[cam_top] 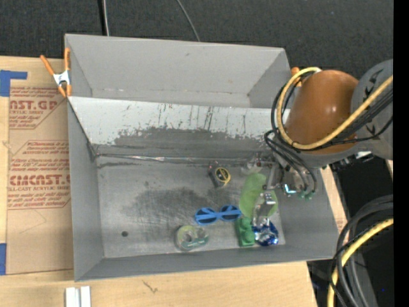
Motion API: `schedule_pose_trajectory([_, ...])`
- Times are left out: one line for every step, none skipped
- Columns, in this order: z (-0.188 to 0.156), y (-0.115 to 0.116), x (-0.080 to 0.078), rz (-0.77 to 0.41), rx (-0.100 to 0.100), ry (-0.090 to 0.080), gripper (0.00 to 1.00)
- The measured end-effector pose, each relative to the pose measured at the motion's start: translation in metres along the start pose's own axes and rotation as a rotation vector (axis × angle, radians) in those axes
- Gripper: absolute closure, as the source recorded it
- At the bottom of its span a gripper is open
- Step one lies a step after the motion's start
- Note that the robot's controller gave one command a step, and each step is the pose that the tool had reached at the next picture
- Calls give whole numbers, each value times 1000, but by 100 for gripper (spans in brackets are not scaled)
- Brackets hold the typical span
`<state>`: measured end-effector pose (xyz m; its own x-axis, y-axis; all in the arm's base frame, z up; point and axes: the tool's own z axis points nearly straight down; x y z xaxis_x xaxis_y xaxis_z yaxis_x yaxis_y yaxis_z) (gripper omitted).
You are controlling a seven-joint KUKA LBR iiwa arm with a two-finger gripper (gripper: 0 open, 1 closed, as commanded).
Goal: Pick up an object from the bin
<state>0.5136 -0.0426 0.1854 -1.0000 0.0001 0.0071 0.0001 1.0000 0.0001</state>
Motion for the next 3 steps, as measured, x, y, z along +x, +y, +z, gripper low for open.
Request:
schedule_pose_trajectory([101,10,11,9,-2,-18,0])
schedule_pose_trajectory([86,26,32,93,-2,-6,0])
schedule_pose_trajectory([86,37,29,100,-2,-7,0])
